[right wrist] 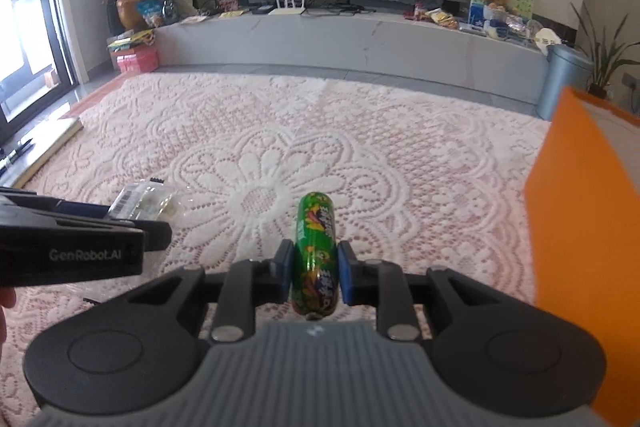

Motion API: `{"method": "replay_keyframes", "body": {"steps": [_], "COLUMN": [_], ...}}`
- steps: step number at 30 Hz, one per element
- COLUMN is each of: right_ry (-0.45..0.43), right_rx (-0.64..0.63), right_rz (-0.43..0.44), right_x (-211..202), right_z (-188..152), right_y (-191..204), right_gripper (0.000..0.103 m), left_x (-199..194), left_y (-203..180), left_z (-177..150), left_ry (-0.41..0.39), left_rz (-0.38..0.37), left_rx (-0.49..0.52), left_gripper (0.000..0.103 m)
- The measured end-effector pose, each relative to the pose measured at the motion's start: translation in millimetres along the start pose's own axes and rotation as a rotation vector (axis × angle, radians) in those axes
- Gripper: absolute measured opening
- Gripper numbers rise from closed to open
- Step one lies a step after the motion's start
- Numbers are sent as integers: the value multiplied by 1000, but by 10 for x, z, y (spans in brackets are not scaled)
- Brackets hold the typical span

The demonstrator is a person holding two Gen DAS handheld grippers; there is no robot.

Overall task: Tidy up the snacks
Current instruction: 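Carry the green sausage snack and clear egg packet with both tools over the box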

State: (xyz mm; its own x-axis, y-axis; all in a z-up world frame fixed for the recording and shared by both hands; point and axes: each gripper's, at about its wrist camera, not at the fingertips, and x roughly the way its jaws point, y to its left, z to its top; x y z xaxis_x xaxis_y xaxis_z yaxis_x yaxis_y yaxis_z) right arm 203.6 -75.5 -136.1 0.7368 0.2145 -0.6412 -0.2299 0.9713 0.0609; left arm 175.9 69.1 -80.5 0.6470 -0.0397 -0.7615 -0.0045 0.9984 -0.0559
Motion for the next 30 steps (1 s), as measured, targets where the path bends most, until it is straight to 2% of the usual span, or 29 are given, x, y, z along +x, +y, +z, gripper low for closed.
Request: {"method": "replay_keyframes", "body": {"steps": [7,14,20,30], "right_ry": [-60,-138,-214,-221], "right_rx": [32,73,101,153], "right_rz": [-23,-91,-148,-262], "right_x": [-566,-1298,-1914,-2526], "right_z": [58,94,81,-24], "right_y": [-64,-319,-659,-1388], "right_gripper": [20,20,20,20], "left_x": [-449,-845,-1111,-1285], "left_y": [-196,-534,-998,-1953], "left_z": [87,171,256,457], "left_ry": [-53,-90,-126,-144], "left_rz": [-67,-165,-240,-382], "left_rx": [-15,2,60,192], "left_gripper": [60,60,60,60]}}
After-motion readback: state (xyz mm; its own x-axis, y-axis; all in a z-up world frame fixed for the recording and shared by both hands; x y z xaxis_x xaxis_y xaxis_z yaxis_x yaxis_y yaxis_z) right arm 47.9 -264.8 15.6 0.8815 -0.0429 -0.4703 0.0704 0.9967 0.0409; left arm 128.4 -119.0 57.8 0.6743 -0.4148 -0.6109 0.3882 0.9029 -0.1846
